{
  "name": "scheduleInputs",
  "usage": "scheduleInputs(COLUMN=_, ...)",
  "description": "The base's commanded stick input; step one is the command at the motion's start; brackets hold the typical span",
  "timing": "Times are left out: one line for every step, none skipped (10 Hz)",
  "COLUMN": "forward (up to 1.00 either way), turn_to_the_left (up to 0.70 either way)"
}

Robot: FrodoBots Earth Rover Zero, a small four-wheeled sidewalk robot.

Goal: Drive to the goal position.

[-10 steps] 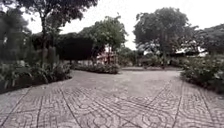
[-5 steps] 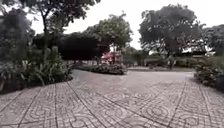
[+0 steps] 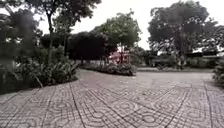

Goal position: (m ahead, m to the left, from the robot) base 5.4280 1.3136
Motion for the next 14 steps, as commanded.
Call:
scheduleInputs(forward=1.0, turn_to_the_left=0.0)
scheduleInputs(forward=1.0, turn_to_the_left=0.0)
scheduleInputs(forward=1.0, turn_to_the_left=0.27)
scheduleInputs(forward=1.0, turn_to_the_left=0.27)
scheduleInputs(forward=1.0, turn_to_the_left=0.27)
scheduleInputs(forward=1.0, turn_to_the_left=0.27)
scheduleInputs(forward=1.0, turn_to_the_left=0.27)
scheduleInputs(forward=1.0, turn_to_the_left=0.27)
scheduleInputs(forward=1.0, turn_to_the_left=0.27)
scheduleInputs(forward=1.0, turn_to_the_left=0.27)
scheduleInputs(forward=1.0, turn_to_the_left=0.18)
scheduleInputs(forward=1.0, turn_to_the_left=0.0)
scheduleInputs(forward=1.0, turn_to_the_left=0.0)
scheduleInputs(forward=1.0, turn_to_the_left=0.0)
